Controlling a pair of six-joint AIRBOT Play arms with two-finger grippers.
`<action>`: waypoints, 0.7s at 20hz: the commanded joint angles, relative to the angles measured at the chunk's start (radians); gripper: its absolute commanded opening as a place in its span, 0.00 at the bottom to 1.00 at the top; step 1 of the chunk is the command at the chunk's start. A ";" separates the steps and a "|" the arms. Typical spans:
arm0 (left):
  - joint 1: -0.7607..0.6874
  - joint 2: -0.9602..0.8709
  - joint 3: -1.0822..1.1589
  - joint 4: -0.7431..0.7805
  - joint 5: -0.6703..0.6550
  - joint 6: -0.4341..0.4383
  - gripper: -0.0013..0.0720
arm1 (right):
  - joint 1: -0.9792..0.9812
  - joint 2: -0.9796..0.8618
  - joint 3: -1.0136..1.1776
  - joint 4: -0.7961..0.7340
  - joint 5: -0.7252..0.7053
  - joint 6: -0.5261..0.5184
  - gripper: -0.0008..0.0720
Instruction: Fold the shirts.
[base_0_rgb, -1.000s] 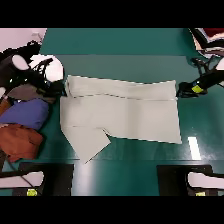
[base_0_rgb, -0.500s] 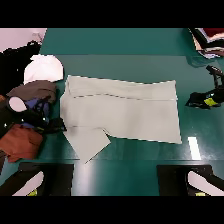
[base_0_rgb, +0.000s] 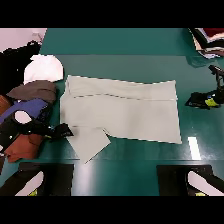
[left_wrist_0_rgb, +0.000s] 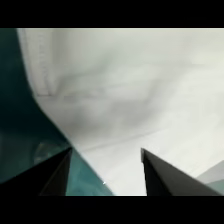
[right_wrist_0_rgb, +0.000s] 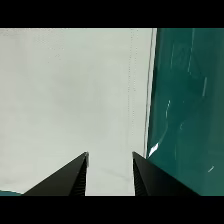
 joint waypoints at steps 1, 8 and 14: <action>0.000 0.000 -0.023 -0.034 0.071 0.003 0.62 | 0.000 0.001 0.000 0.026 0.003 0.000 0.46; 0.000 0.000 0.037 -0.142 0.056 0.087 0.05 | -0.113 0.002 -0.127 0.022 0.127 -0.054 0.50; 0.000 0.000 0.082 -0.154 0.053 0.137 0.05 | -0.258 0.001 -0.399 0.025 0.100 -0.063 0.75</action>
